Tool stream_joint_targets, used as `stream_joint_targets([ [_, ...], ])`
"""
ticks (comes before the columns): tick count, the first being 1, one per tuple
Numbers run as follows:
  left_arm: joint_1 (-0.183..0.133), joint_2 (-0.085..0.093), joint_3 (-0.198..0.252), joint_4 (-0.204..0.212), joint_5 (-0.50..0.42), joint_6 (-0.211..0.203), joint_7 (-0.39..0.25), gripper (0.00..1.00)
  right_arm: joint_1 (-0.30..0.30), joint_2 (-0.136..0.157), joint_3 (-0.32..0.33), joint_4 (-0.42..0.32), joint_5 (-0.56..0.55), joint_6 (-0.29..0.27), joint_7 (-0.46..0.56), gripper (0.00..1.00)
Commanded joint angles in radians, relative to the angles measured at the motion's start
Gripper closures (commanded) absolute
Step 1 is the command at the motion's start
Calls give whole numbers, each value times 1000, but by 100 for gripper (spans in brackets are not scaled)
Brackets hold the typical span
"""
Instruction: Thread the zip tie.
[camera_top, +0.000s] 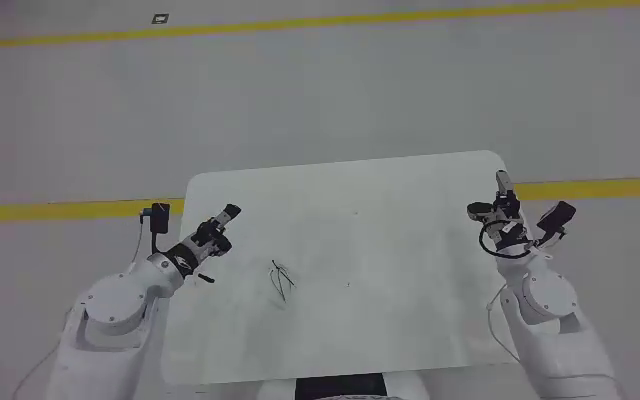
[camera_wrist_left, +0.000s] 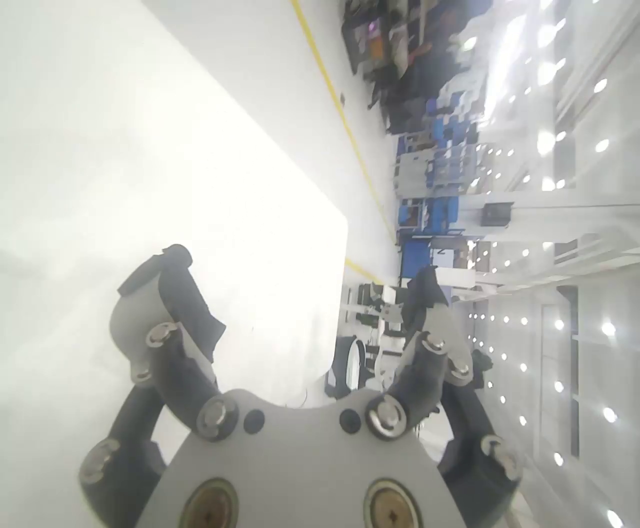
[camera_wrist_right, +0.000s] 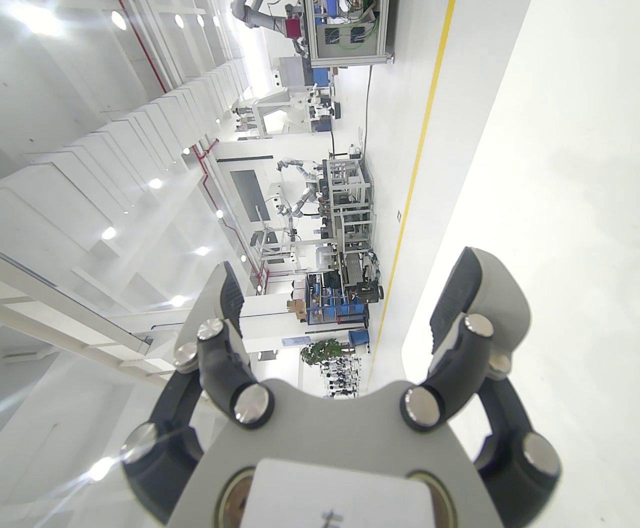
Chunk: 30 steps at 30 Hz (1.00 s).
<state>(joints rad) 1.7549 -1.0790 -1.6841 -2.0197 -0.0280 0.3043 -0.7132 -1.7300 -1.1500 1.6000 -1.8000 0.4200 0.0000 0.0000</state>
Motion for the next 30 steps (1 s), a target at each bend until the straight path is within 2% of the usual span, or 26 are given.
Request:
stream_joint_targets([
  [1, -1, 1, 0, -6, 18, 8, -4, 0, 0, 0, 0, 0, 0, 0, 0, 0],
  [10, -1, 1, 0, -6, 18, 8, -4, 0, 0, 0, 0, 0, 0, 0, 0, 0],
  [12, -4, 3, 10, -20, 27, 1, -29, 0, 0, 0, 0, 0, 0, 0, 0, 0],
  [13, -8, 6, 18, -27, 41, 10, -74, 0, 0, 0, 0, 0, 0, 0, 0, 0],
  [14, -17, 14, 24, -24, 69, 36, -160, 0, 0, 0, 0, 0, 0, 0, 0, 0],
  [16, -35, 21, 25, -16, 68, 36, -252, 0, 0, 0, 0, 0, 0, 0, 0, 0],
  [17, -39, 26, 27, -13, 97, 36, -295, 0, 0, 0, 0, 0, 0, 0, 0, 0],
  [19, -40, 38, 41, -17, 218, 36, -380, 0, 0, 0, 0, 0, 0, 0, 0, 0],
  [21, -40, 44, 54, -16, 286, 36, -461, 0, 0, 0, 0, 0, 0, 0, 0, 0],
  [30, -40, 44, 54, -16, 286, 36, -461, 0, 0, 0, 0, 0, 0, 0, 0, 0],
])
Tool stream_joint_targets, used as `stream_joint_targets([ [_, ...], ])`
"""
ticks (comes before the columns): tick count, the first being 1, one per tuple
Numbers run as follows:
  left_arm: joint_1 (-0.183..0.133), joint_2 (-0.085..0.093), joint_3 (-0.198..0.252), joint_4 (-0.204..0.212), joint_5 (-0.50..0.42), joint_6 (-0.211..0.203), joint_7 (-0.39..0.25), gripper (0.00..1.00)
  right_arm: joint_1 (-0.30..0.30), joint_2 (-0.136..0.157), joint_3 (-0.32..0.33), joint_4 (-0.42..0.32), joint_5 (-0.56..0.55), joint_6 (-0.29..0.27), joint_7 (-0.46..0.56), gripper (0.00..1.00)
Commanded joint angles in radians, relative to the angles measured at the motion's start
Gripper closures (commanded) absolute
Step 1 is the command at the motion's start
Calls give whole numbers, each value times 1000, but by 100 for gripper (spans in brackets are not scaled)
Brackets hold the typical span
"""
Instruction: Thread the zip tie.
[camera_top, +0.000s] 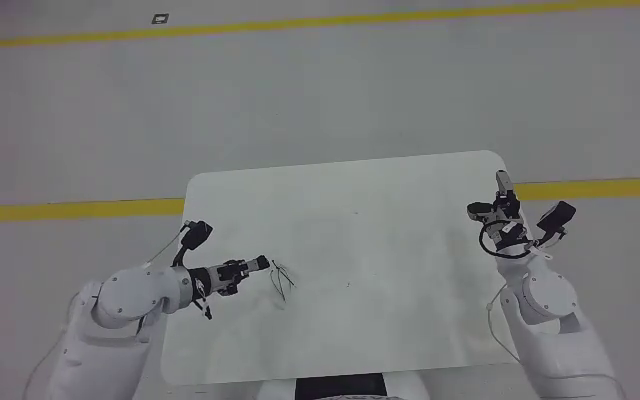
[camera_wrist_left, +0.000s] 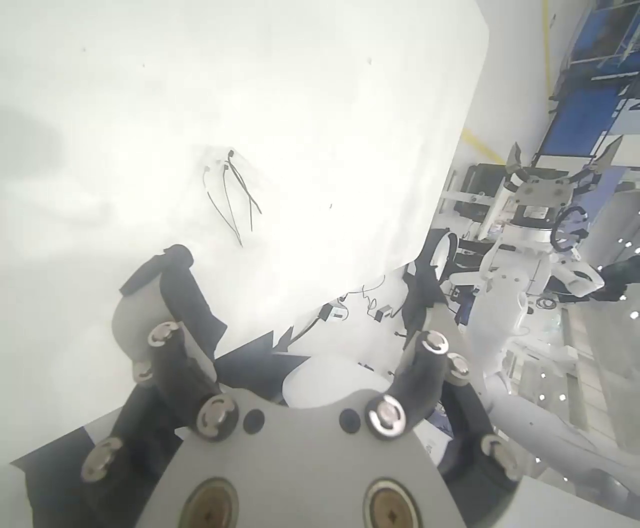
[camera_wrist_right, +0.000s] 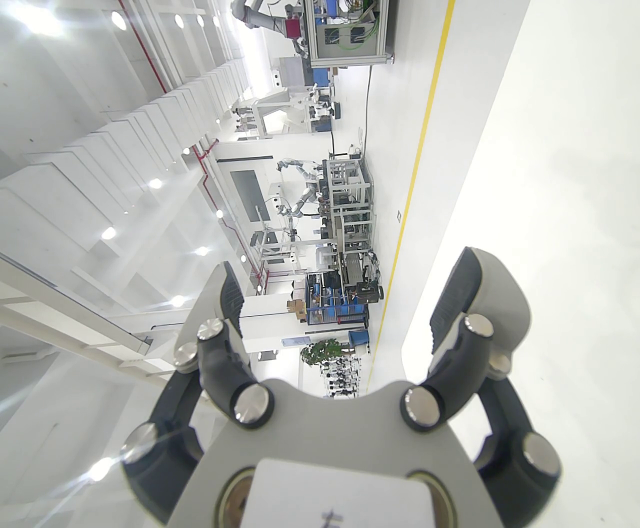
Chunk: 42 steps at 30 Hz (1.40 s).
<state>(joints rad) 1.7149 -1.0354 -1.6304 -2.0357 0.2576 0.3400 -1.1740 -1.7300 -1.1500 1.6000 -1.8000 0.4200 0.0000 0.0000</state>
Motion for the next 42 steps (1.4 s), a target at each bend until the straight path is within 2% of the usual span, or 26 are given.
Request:
stream_joint_targets([
  [1, 0, 0, 0, 0, 0, 0, -1, 0, 0, 0, 0, 0, 0, 0, 0, 0],
  [4, 0, 0, 0, 0, 0, 0, -1, 0, 0, 0, 0, 0, 0, 0, 0, 0],
  [7, -14, 3, 32, -22, 46, -16, -10, 0, 0, 0, 0, 0, 0, 0, 0, 0],
  [9, -42, 9, 67, -34, 111, 0, -43, 0, 0, 0, 0, 0, 0, 0, 0, 0],
  [12, -71, 14, 121, -59, 236, 0, -101, 0, 0, 0, 0, 0, 0, 0, 0, 0],
  [16, -90, 9, 160, -72, 335, 0, -185, 0, 0, 0, 0, 0, 0, 0, 0, 0],
  [28, -91, 8, 163, -74, 339, 0, -193, 0, 0, 0, 0, 0, 0, 0, 0, 0],
  [31, -99, 9, 175, -79, 351, -10, -177, 0, 0, 0, 0, 0, 0, 0, 0, 0],
  [34, -131, 12, 207, -105, 401, 0, -216, 0, 0, 0, 0, 0, 0, 0, 0, 0],
  [38, -170, 19, 289, -112, 482, 0, -216, 0, 0, 0, 0, 0, 0, 0, 0, 0],
  [40, -195, 23, 350, -97, 510, 0, -216, 0, 0, 0, 0, 0, 0, 0, 0, 0],
  [42, -230, 25, 404, -63, 557, 0, -216, 0, 0, 0, 0, 0, 0, 0, 0, 0],
])
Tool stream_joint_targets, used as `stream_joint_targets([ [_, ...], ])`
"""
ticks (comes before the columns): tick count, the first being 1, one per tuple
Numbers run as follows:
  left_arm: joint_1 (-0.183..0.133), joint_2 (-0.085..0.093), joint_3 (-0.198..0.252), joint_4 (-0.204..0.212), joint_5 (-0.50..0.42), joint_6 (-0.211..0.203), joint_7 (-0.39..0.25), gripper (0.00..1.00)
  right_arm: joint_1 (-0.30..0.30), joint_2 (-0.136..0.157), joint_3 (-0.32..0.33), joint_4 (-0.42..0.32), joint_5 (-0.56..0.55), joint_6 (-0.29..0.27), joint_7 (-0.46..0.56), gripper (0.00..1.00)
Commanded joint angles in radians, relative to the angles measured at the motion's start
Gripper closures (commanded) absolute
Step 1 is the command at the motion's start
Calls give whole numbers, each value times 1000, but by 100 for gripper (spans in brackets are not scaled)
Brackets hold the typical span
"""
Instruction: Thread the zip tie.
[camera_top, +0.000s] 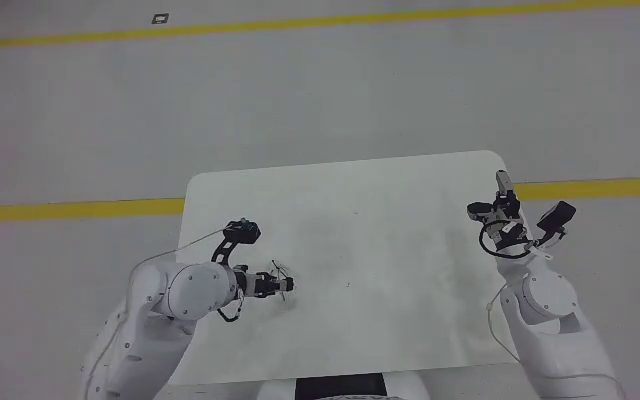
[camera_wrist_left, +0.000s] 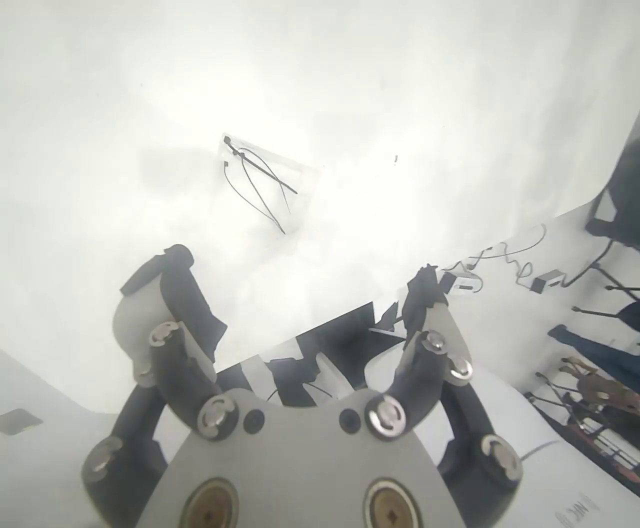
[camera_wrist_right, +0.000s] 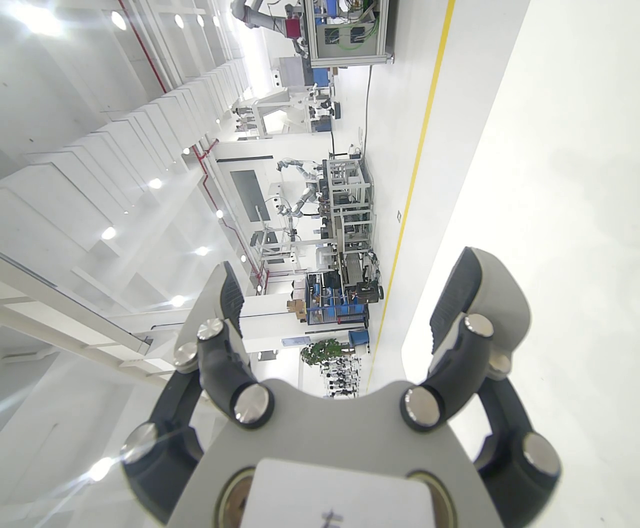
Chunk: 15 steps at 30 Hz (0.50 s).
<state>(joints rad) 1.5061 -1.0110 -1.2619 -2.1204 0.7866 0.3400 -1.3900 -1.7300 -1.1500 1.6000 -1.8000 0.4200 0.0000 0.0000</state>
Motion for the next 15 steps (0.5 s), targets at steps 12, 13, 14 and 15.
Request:
stream_joint_targets([
  [12, -123, -27, 178, 122, 215, 0, 0, 0, 0, 0, 0, 0, 0, 0, 0, 0],
  [13, -123, -27, 178, 122, 215, 0, 0, 0, 0, 0, 0, 0, 0, 0, 0, 0],
  [14, -123, -27, 178, 122, 215, 0, 0, 0, 0, 0, 0, 0, 0, 0, 0, 0],
  [15, -123, -27, 178, 122, 215, 0, 0, 0, 0, 0, 0, 0, 0, 0, 0, 0],
])
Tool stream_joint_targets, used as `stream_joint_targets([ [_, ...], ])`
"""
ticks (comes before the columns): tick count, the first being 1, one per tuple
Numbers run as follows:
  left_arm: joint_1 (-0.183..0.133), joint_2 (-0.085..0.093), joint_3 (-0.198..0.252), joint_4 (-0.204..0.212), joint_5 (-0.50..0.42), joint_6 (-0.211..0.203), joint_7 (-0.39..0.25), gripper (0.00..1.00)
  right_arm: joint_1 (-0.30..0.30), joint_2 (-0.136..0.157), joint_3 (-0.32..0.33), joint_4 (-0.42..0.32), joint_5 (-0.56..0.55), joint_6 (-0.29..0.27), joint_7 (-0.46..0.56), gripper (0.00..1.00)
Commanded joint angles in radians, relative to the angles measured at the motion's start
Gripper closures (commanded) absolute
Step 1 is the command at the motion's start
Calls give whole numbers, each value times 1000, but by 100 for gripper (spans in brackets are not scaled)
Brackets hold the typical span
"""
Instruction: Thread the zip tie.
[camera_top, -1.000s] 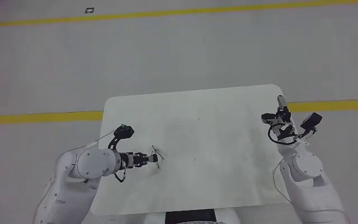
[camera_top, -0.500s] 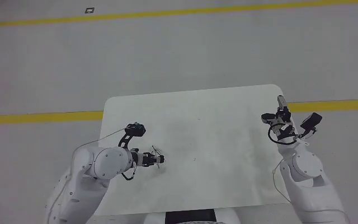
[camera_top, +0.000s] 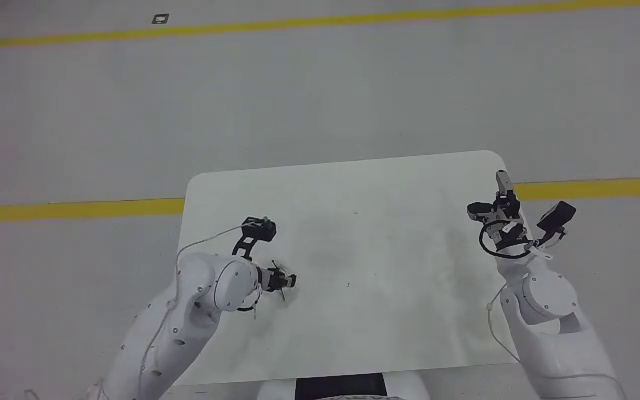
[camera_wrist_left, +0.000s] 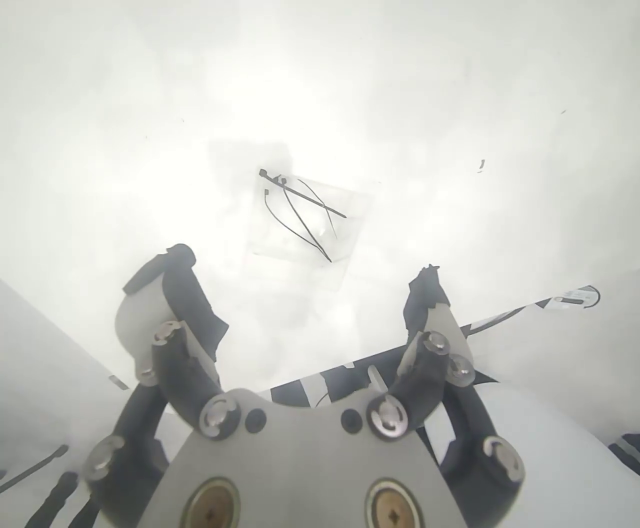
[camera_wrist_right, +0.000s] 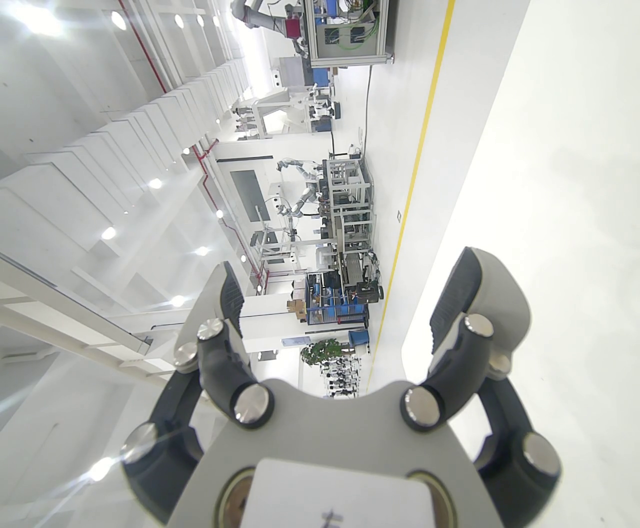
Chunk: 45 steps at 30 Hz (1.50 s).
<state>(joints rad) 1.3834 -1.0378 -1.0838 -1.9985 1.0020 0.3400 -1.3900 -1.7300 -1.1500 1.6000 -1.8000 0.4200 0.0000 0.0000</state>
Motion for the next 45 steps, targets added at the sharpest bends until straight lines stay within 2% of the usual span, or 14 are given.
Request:
stream_joint_targets([
  [1, 0, 0, 0, 0, 0, 0, 0, 0, 0, 0, 0, 0, 0, 0, 0, 0],
  [6, -3, 0, -5, -1, -4, 0, 6, 0, 0, 0, 0, 0, 0, 0, 0, 0],
  [8, -3, -4, -34, 0, -21, 0, 0, 0, 0, 0, 0, 0, 0, 0, 0, 0],
  [9, 1, -8, -47, -4, -30, 0, 0, 0, 0, 0, 0, 0, 0, 0, 0, 0],
  [12, 21, -14, -51, -19, -32, 0, 0, 0, 0, 0, 0, 0, 0, 0, 0, 0],
  [14, 35, -17, -30, -14, -21, 0, 0, 0, 0, 0, 0, 0, 0, 0, 0, 0],
  [16, 34, -20, -14, -20, -11, 0, 0, 0, 0, 0, 0, 0, 0, 0, 0, 0],
  [20, 33, -26, 13, -10, 90, 0, 0, 0, 0, 0, 0, 0, 0, 0, 0, 0],
  [24, 45, -45, 27, -1, 154, 0, 0, 0, 0, 0, 0, 0, 0, 0, 0, 0],
  [26, 52, -57, 25, 0, 153, 0, 0, 0, 0, 0, 0, 0, 0, 0, 0, 0],
  [38, 52, -57, 25, 0, 153, 0, 0, 0, 0, 0, 0, 0, 0, 0, 0, 0],
  [40, 48, -61, -3, 20, 83, 0, 0, 0, 0, 0, 0, 0, 0, 0, 0, 0],
  [45, 61, -68, -44, 45, 41, 0, 0, 0, 0, 0, 0, 0, 0, 0, 0, 0],
])
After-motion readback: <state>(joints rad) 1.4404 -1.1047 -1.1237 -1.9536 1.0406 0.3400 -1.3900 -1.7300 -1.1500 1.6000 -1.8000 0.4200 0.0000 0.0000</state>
